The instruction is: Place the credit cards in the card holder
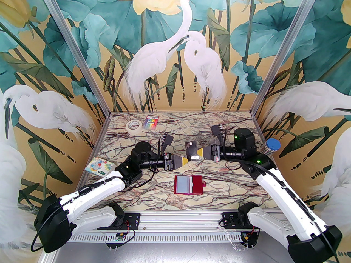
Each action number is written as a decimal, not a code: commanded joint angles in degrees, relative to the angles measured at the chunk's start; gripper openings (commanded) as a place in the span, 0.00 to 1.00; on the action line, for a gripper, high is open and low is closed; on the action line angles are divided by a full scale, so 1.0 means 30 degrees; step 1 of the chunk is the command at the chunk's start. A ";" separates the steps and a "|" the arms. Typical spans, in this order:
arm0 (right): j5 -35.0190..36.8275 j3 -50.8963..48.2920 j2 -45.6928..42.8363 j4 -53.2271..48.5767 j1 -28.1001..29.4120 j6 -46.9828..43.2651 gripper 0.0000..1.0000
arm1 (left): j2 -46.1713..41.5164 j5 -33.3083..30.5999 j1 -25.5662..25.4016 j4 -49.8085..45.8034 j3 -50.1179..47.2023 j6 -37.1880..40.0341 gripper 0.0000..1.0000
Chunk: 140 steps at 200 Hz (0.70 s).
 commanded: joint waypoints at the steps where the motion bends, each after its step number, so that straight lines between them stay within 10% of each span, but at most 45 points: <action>1: -0.0768 0.0320 -0.0277 0.0382 0.0307 0.0590 0.00 | -0.0344 0.0722 0.0127 0.0726 0.0493 0.0403 0.61; 80: -0.0703 -0.0345 -0.0530 0.1072 0.0752 0.1176 0.00 | -0.0461 -0.0146 0.0118 0.4766 -0.0531 -0.3137 0.42; 140: -0.0633 -0.0550 -0.0587 0.1581 0.1126 0.1340 0.00 | -0.0154 0.0018 0.0113 0.6502 -0.1264 -0.4737 0.00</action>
